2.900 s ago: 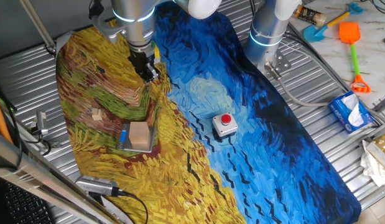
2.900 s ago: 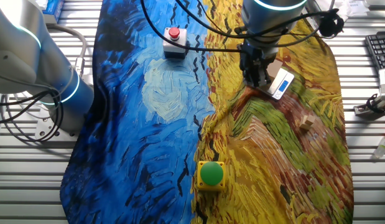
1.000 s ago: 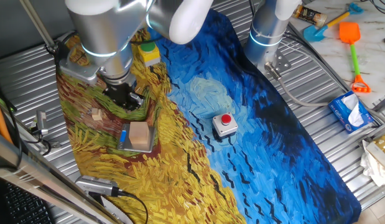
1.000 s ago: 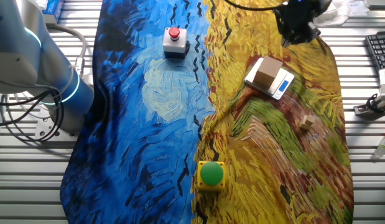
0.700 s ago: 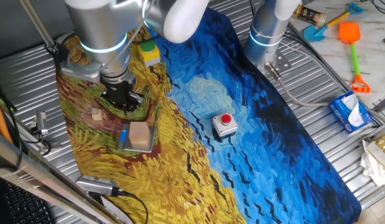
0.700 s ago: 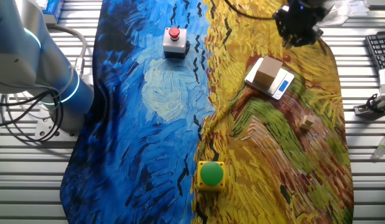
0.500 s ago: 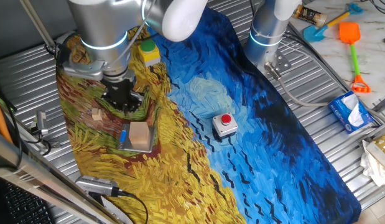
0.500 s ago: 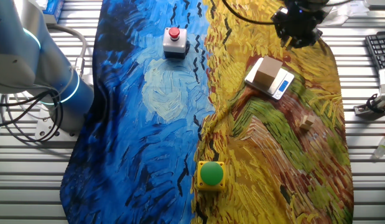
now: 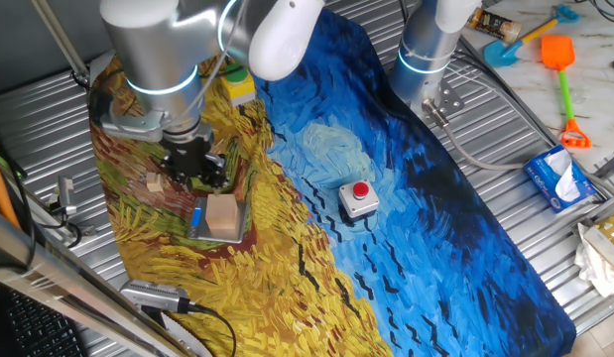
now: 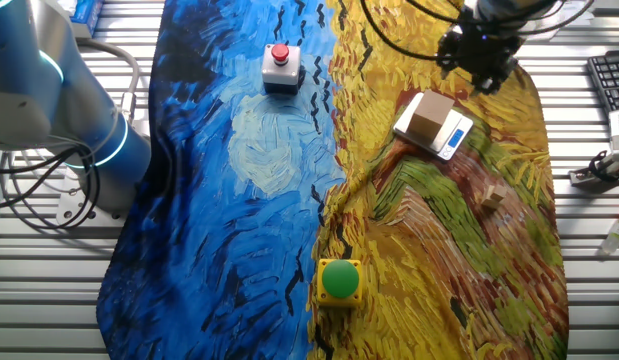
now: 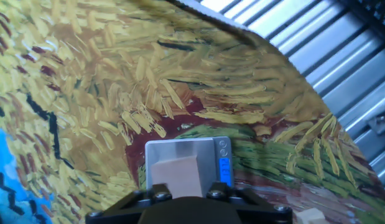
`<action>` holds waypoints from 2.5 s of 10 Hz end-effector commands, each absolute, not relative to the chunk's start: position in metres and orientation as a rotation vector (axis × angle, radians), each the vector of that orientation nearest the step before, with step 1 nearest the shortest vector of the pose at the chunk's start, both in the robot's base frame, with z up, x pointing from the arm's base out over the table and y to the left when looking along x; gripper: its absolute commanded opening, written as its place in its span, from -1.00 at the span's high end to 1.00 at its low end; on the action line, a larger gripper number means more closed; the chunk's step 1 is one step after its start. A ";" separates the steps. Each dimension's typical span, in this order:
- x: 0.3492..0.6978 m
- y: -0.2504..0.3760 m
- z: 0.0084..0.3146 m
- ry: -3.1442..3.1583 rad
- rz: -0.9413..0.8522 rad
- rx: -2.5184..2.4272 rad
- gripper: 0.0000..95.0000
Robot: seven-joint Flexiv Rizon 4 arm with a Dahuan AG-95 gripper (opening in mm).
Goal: Remove the object from the scale
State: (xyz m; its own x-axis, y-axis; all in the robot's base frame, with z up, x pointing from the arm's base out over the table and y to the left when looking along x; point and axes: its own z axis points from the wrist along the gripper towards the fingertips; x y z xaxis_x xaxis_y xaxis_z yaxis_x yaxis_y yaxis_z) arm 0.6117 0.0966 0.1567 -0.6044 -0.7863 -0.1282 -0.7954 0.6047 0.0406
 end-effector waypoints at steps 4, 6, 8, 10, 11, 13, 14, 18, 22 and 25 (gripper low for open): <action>0.611 0.096 0.136 2.716 0.144 -1.380 -1.00; 0.610 0.097 0.125 2.722 0.146 -1.365 -1.00; 0.610 0.097 0.122 2.722 0.143 -1.365 -0.60; 0.609 0.098 0.117 2.727 0.132 -1.367 -0.60; 0.608 0.098 0.113 2.731 0.132 -1.360 -0.60; 0.607 0.098 0.111 2.731 0.131 -1.360 -0.60; 0.607 0.098 0.109 2.733 0.130 -1.359 -1.00; 0.605 0.099 0.099 2.733 0.129 -1.360 -1.00; 0.601 0.100 0.085 2.738 0.135 -1.349 -0.60; 0.597 0.101 0.075 2.746 0.133 -1.330 -0.60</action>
State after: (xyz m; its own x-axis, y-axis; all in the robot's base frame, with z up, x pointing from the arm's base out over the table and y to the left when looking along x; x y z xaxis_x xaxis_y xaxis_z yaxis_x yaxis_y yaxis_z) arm 0.5953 0.1010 0.0720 -0.6186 -0.7773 -0.1143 -0.7848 0.6184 0.0416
